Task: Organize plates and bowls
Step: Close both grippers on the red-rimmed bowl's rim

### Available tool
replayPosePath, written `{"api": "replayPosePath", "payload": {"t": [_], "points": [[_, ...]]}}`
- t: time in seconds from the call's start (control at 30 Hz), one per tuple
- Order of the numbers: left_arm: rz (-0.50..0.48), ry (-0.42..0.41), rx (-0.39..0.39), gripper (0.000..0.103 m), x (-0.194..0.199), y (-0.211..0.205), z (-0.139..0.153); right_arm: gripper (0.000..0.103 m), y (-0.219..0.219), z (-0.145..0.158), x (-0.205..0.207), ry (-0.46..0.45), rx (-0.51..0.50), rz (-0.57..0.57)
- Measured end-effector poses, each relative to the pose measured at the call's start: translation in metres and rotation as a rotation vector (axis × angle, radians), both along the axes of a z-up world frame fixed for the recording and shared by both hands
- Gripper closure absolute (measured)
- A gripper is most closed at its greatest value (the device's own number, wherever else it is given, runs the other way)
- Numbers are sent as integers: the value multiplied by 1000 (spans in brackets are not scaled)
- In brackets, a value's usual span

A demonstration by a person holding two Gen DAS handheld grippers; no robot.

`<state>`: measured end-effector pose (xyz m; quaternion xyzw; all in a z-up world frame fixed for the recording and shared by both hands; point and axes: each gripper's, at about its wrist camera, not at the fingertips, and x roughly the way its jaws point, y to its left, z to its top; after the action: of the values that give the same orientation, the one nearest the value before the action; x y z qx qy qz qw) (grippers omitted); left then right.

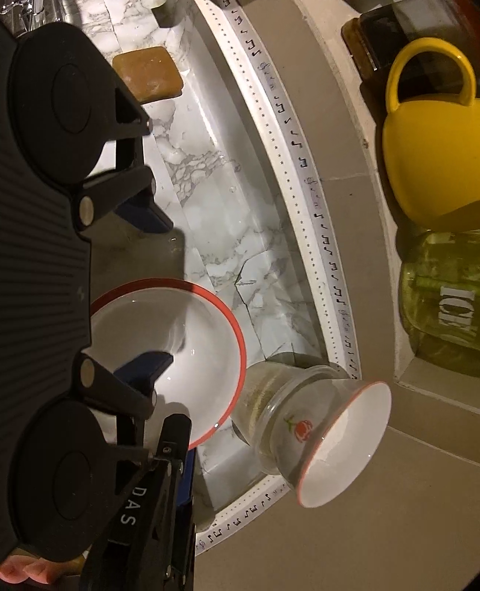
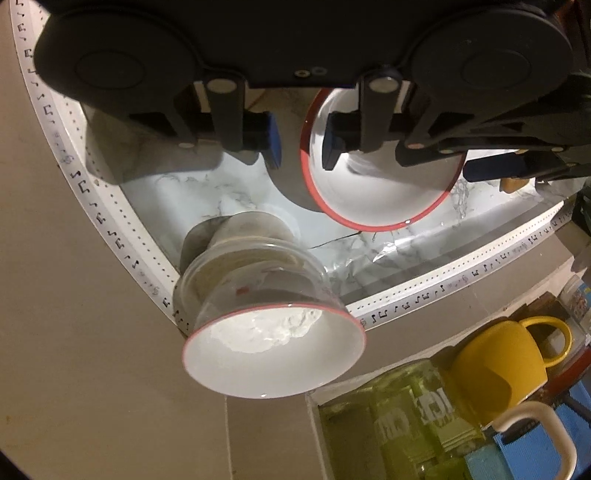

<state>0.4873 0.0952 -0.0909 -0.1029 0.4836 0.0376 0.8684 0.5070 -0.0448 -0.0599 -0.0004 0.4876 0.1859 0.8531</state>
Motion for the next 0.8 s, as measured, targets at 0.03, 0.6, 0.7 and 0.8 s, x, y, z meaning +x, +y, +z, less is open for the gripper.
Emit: {"api": "replayPosePath", "payload": {"t": [0.03, 0.6, 0.7, 0.8], "points": [[1, 4, -4, 42, 0, 1, -1, 84, 1, -1, 0, 1, -2, -1], [-7, 26, 53, 91, -1, -3, -10, 95, 6, -5, -4, -26, -30, 19], [0, 19, 63, 93, -3, -5, -6, 95, 6, -3, -6, -26, -32, 12], [2, 18, 48, 94, -6, -1, -4, 96, 5, -1, -9, -28, -25, 4]]}}
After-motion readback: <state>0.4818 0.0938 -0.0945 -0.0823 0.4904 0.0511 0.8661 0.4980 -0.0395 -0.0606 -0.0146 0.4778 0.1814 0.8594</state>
